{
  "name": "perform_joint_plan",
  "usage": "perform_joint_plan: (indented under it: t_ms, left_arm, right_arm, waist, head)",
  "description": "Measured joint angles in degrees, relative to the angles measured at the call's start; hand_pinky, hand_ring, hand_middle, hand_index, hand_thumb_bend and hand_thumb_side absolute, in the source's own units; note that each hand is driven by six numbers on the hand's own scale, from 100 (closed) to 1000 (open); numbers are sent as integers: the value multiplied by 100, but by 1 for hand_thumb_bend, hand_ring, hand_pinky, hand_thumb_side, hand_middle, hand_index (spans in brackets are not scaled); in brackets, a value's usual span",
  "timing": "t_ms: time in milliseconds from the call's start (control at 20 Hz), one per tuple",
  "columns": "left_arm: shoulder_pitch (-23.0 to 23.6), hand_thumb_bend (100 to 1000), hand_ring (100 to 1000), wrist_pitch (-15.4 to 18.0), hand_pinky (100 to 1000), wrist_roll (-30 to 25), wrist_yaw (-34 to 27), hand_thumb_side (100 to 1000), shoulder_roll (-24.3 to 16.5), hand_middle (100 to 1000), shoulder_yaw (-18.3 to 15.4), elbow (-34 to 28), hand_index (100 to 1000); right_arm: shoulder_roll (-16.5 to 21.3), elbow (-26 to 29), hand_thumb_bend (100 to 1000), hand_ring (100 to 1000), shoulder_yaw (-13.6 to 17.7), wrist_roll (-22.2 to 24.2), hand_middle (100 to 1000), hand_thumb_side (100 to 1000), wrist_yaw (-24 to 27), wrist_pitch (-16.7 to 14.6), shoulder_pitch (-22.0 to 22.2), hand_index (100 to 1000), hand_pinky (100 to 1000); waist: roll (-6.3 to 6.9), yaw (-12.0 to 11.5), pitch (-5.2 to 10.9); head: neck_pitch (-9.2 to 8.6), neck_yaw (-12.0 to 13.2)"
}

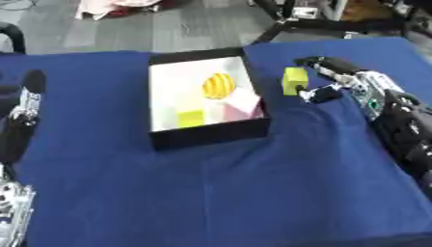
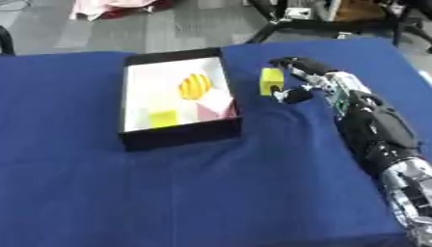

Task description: Pick up objects on the table and place them in the box.

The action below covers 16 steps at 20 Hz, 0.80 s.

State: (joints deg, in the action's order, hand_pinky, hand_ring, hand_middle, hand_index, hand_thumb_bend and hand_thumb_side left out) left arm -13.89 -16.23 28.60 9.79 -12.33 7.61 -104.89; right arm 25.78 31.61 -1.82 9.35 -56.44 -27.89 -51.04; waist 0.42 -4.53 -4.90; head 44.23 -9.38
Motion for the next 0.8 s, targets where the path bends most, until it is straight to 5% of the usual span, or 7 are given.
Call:
perform_joint_plan:
  t_ms: [200,500,800]
  left_arm:
    - [-25,754,650,14,803,-22,0,706,34,631,24,-1,842]
    - [-25,753,650,17,803,-25,0,706,34,631,25,-1,842]
    - [-24,751,650,17,802,-25,0,707,34,631,25,-1,842]
  right_arm:
    - [-34,-2,100,897,-1,5,721,238,-155,67,-39,976,956]
    - [-44,24,100,819,2,-208,515,217,-280,158,-30,920,911]
    - [-59,326,100,805,1,-663,490,198,-27,-29,-35,904,894]
  waist:
    - [1,-15,0]
    - [1,-16,0]
    - [1,2,0]
  head:
    - [0,-34]
    - [0,-37]
    - [0,-44]
